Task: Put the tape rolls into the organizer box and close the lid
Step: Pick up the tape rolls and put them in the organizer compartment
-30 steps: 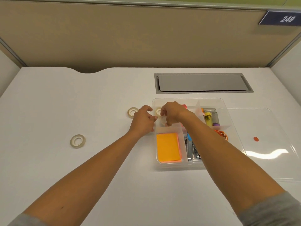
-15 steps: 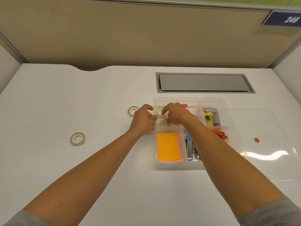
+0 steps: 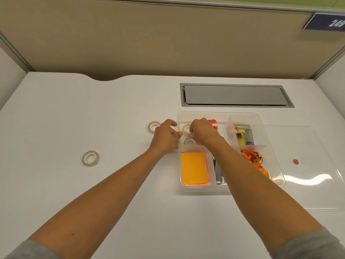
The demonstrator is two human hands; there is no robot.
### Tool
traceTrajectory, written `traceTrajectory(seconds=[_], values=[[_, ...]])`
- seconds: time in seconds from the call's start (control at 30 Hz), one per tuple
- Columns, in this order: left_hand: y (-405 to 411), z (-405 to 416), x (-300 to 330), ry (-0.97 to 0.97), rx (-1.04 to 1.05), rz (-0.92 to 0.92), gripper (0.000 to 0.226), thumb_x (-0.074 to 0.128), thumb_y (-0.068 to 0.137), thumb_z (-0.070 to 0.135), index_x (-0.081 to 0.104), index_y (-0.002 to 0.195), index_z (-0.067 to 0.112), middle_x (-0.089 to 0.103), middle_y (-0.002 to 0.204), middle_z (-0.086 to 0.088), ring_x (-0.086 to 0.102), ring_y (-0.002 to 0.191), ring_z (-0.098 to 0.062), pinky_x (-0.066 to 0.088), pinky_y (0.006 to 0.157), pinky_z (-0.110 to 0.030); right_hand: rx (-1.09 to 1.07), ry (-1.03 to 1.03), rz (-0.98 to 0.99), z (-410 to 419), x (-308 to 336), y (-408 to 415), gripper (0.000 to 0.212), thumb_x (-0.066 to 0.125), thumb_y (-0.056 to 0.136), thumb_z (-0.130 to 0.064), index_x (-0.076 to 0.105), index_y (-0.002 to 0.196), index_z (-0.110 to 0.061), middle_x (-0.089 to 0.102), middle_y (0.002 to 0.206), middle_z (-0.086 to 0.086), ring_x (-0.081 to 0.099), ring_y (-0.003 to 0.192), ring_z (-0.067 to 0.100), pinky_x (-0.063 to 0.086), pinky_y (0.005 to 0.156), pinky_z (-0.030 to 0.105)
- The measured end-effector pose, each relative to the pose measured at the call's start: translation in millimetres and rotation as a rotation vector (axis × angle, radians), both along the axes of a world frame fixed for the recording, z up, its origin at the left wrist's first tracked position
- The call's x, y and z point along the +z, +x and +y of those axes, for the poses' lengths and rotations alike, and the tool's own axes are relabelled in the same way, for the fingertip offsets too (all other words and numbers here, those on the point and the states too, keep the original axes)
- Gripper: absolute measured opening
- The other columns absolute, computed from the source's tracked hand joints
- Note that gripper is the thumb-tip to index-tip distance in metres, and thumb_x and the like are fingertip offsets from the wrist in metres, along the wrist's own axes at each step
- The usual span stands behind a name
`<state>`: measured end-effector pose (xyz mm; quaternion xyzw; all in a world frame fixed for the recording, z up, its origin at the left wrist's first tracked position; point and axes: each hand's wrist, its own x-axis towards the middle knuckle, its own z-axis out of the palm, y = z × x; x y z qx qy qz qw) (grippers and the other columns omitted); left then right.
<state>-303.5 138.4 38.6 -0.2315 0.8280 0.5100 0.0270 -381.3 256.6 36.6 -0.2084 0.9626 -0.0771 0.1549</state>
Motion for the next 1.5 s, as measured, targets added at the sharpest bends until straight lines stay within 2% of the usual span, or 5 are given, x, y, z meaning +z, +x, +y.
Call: traceTrajectory(seconds=[0.43, 0.93, 1.17, 1.33, 1.5], values=[[1, 1, 4, 0.007, -0.009, 0.003, 0.037, 0.066, 0.089, 0.015, 0.052, 0.122, 0.013, 0.060, 0.076, 0.002, 0.070, 0.080, -0.027, 0.060, 0.079, -0.046, -0.014, -0.053, -0.006, 3, -6, 4, 0.042, 0.078, 0.074, -0.012, 0.064, 0.112, -0.008, 0.066, 0.109, 0.013, 0.061, 0.088, 0.025, 0.050, 0.082, 0.033], [2, 2, 6, -0.010, -0.008, 0.005, 0.037, 0.066, 0.089, 0.016, 0.052, 0.123, 0.013, 0.062, 0.081, -0.002, 0.070, 0.078, -0.027, 0.061, 0.078, -0.044, 0.028, -0.050, 0.019, 3, -5, 5, 0.035, 0.074, 0.077, -0.005, 0.068, 0.111, -0.008, 0.067, 0.106, 0.014, 0.063, 0.086, 0.027, 0.049, 0.076, 0.031], [8, -13, 11, -0.007, 0.024, 0.053, 0.043, 0.065, 0.088, 0.036, 0.054, 0.124, 0.014, 0.067, 0.088, -0.005, 0.069, 0.083, -0.025, 0.059, 0.079, -0.048, -0.026, -0.114, 0.098, 6, 2, 7, 0.035, 0.073, 0.078, -0.007, 0.067, 0.112, -0.014, 0.067, 0.107, 0.011, 0.063, 0.086, 0.027, 0.047, 0.072, 0.031], [36, -41, 6, -0.096, 0.087, 0.184, 0.027, 0.063, 0.089, 0.034, 0.065, 0.108, 0.015, 0.065, 0.084, 0.001, 0.065, 0.081, -0.020, 0.056, 0.081, -0.043, -0.060, -0.296, 0.266, -10, 26, 17, 0.023, 0.062, 0.088, -0.020, 0.068, 0.110, -0.014, 0.072, 0.102, 0.010, 0.065, 0.089, 0.028, 0.048, 0.075, 0.032], [80, -86, -10, -0.410, 0.163, 0.220, 0.024, 0.065, 0.089, 0.027, 0.066, 0.110, 0.017, 0.062, 0.114, -0.002, 0.055, 0.108, -0.022, 0.043, 0.089, -0.031, 0.051, -0.456, 0.229, -51, 40, 40, 0.026, 0.057, 0.091, -0.025, 0.066, 0.111, -0.013, 0.069, 0.104, 0.008, 0.063, 0.093, 0.026, 0.051, 0.082, 0.038]])
